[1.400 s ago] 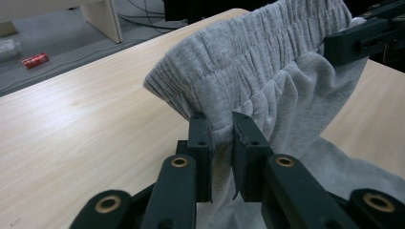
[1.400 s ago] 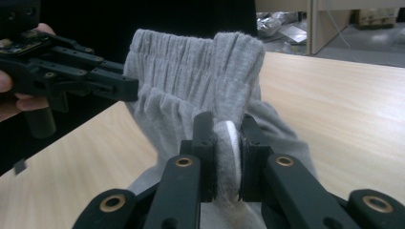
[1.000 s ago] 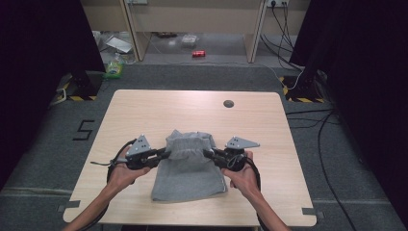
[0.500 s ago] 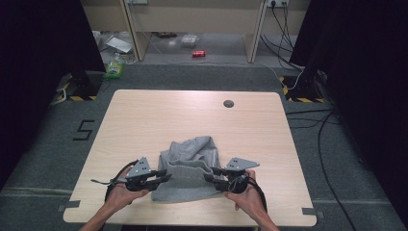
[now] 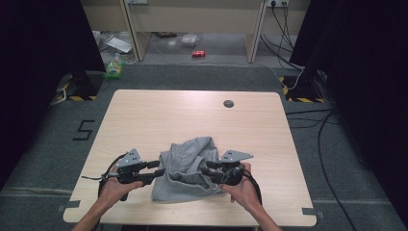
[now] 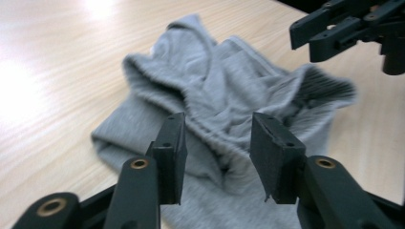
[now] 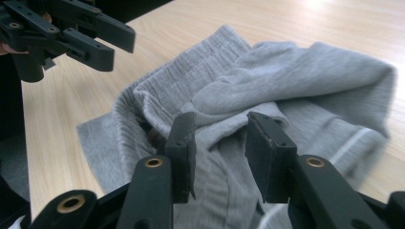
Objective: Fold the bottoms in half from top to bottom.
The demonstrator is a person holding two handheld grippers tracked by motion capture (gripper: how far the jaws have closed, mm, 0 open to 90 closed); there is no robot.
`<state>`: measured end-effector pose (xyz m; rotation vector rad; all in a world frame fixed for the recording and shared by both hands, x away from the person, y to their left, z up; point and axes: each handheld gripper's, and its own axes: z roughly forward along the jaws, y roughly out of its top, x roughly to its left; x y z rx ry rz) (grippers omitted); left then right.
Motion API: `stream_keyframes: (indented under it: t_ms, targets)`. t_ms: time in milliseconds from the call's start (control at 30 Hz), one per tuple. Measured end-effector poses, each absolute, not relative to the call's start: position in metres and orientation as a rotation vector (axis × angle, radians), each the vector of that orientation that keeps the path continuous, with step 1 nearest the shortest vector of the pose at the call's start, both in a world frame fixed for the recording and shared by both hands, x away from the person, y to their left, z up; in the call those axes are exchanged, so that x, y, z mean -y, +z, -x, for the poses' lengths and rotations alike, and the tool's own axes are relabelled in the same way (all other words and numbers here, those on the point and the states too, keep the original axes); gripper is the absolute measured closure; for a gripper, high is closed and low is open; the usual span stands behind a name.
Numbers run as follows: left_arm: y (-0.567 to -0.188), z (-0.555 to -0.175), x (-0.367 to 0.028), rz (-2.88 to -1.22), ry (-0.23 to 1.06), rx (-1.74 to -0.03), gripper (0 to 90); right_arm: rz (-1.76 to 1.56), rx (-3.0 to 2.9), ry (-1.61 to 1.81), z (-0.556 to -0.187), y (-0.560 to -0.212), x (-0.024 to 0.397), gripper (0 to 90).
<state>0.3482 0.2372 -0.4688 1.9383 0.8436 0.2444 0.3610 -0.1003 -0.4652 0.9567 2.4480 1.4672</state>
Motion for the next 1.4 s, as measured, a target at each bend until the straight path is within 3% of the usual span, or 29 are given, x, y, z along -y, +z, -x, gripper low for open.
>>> stream_keyframes:
  t_ms: [100,133,267,500,800,1067,1300,1400]
  targets:
    - [-0.472,-0.353,-0.237,-1.934,0.24,-0.874,52.7,-0.955,-2.479,1.448,-0.367,-0.467,0.093,66.7]
    - [-0.475,-0.357,-0.238,-1.93,0.236,-0.887,52.6,-0.946,-2.519,1.461,-0.369,-0.471,0.087,72.2]
    - [-0.475,-0.358,-0.24,-1.925,0.236,-0.898,51.5,-0.83,-2.663,1.395,-0.354,-0.479,0.073,79.2]
    - [-0.488,-0.367,-0.251,-1.977,0.302,-0.964,48.4,-0.8,-2.724,1.277,-0.331,-0.505,0.066,80.6]
    - [-0.501,-0.366,-0.258,-2.028,0.299,-1.01,43.5,-0.821,-2.665,1.364,-0.335,-0.486,0.065,61.9]
    - [-0.511,-0.365,-0.258,-2.096,0.307,-1.017,40.7,-0.852,-2.559,1.413,-0.368,-0.451,0.057,52.9]
    - [-0.514,-0.362,-0.259,-2.114,0.309,-1.011,38.2,-0.865,-2.526,1.395,-0.398,-0.44,0.036,45.8]
    - [-0.514,-0.359,-0.255,-2.171,0.369,-0.971,38.4,-0.877,-2.518,1.364,-0.408,-0.438,0.027,43.1]
